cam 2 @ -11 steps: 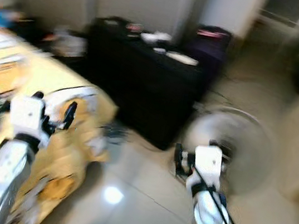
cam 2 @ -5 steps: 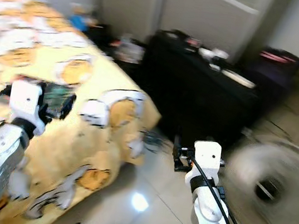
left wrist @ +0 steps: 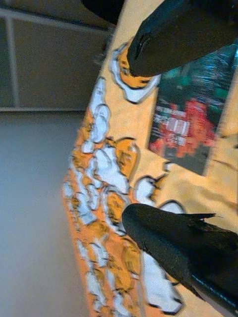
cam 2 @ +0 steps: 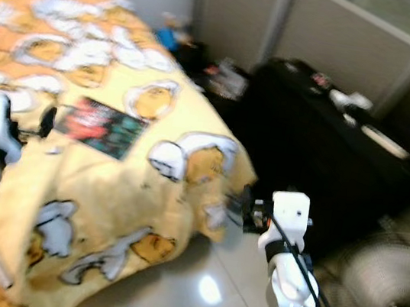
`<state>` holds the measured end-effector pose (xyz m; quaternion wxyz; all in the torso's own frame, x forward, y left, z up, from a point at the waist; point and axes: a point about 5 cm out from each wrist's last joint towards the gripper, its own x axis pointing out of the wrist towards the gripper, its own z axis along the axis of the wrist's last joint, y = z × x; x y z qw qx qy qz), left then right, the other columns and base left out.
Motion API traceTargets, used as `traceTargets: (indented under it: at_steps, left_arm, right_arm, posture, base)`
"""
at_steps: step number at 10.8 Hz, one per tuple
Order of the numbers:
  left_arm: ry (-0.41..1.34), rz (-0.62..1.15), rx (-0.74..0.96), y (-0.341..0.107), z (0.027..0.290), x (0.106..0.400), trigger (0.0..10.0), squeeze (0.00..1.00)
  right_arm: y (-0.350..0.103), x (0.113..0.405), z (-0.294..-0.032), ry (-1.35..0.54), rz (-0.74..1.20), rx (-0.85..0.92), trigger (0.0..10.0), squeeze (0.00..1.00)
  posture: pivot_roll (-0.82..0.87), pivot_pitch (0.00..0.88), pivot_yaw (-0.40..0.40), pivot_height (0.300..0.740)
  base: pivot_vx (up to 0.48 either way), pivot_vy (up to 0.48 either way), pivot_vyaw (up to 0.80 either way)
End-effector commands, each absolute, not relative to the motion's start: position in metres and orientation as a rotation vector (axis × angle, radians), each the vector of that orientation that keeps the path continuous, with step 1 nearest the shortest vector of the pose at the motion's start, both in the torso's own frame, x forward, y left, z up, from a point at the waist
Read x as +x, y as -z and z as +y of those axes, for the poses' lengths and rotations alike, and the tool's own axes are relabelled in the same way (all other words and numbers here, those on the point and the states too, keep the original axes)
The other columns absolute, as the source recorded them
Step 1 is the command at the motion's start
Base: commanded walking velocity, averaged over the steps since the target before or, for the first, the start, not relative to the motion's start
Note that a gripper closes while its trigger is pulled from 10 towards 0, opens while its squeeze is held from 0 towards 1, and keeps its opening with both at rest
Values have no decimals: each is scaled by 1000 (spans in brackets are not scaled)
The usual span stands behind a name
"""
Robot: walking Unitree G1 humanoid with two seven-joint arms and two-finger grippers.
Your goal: Clean up the room
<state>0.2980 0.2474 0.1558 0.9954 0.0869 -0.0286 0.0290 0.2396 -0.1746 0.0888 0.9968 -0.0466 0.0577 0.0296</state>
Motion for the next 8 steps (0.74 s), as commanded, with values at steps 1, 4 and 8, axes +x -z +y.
traceTargets:
  at_steps: [1,4,8]
  left_arm:
    - [-29,-39,183,-153,247,301,10000,0]
    - [170,96,137,-129,235,266,10000,0]
    - [56,121,156,-115,216,221,10000,0]
  right_arm:
    - [-87,240,-178,-52,134,-91,10000,1000]
    - [-83,227,-182,-48,163,-86,10000,1000]
    - [-79,220,-171,-54,186,-54,10000,1000]
  posture:
    - [-46,0,-47,740]
    - [-61,0,-23,740]
    - [-49,0,-31,740]
  base:
    - [0,0,800]
    - [0,0,800]
    - [0,0,800]
